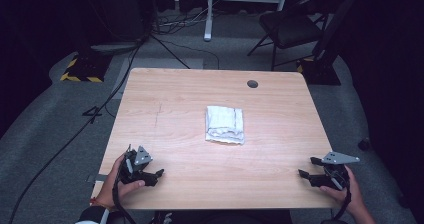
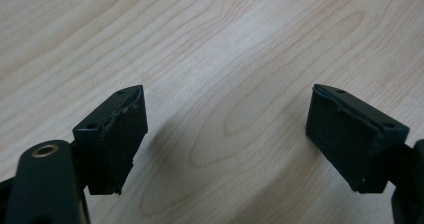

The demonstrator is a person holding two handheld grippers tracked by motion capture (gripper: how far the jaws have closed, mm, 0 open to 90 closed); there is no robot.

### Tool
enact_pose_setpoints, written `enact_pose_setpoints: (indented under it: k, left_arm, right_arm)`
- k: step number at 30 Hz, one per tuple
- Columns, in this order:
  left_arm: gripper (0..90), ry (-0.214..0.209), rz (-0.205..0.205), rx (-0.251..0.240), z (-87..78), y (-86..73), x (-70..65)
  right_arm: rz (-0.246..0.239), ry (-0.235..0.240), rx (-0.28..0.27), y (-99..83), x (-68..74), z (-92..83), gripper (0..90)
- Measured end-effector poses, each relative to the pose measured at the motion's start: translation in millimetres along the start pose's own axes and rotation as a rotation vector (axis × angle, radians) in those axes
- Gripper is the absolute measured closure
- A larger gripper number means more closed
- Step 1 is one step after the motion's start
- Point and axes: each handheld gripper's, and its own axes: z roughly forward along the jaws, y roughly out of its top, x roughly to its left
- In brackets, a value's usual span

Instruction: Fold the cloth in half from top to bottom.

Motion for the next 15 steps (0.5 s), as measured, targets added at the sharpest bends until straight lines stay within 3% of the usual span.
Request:
enact_pose_setpoints:
  k: [3,5,7,15]
  left_arm:
    - [17.0,-0.009,-0.05,-0.013,-1.9,-6.5,4.0]
    - [17.1,-0.002,-0.06,-0.034,-2.3,-10.2,3.2]
    - [17.0,-0.002,-0.066,-0.058,-1.9,-13.4,2.9]
    - [16.4,0.007,-0.075,-0.06,-2.0,-13.8,2.6]
  right_arm:
    - [0.013,-0.013,-0.004,-1.6,-0.4,0.1,20.5]
    - [0.014,-0.018,-0.013,-2.9,0.3,0.0,20.3]
    - [0.016,-0.023,-0.015,-3.2,0.7,-0.1,20.3]
    - [0.024,-0.027,-0.012,-2.7,0.8,0.5,18.9]
